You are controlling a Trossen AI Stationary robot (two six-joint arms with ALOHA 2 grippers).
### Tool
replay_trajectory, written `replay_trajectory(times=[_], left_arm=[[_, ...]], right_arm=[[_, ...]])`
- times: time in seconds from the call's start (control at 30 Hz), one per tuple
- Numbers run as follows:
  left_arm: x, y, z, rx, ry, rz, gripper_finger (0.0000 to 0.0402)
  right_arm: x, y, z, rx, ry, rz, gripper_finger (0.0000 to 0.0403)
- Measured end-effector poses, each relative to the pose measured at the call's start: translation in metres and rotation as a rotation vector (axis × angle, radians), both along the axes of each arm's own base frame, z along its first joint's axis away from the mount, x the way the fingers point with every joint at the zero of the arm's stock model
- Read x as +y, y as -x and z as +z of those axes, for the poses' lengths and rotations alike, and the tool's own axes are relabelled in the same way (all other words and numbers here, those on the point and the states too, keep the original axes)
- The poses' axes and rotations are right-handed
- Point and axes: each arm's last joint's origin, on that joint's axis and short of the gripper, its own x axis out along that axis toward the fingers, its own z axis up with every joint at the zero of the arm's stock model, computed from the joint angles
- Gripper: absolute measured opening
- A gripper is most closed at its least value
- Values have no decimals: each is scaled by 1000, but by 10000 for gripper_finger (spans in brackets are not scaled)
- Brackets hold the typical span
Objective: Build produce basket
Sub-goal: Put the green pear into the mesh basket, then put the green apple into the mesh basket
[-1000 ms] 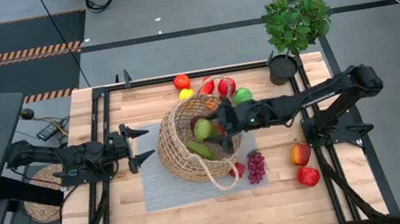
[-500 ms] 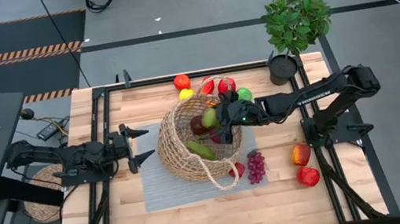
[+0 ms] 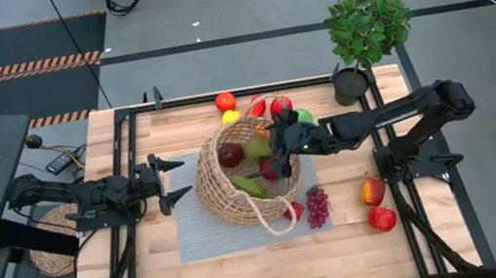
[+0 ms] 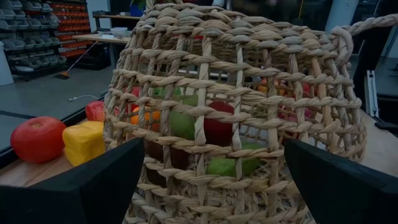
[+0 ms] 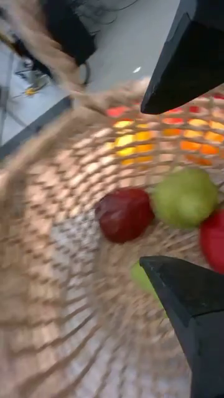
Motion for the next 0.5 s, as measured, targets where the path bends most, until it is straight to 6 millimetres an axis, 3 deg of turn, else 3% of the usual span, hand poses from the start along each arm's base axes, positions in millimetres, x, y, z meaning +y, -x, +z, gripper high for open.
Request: replay_trajectory(times=[0.23, 0.5], left_arm=[[0, 0, 0, 1, -1, 0, 394], [0, 0, 0, 1, 0, 0, 394]], right_arm=[[12, 16, 62, -74, -2, 34, 392], [4, 63, 100, -216, 17, -21, 392]])
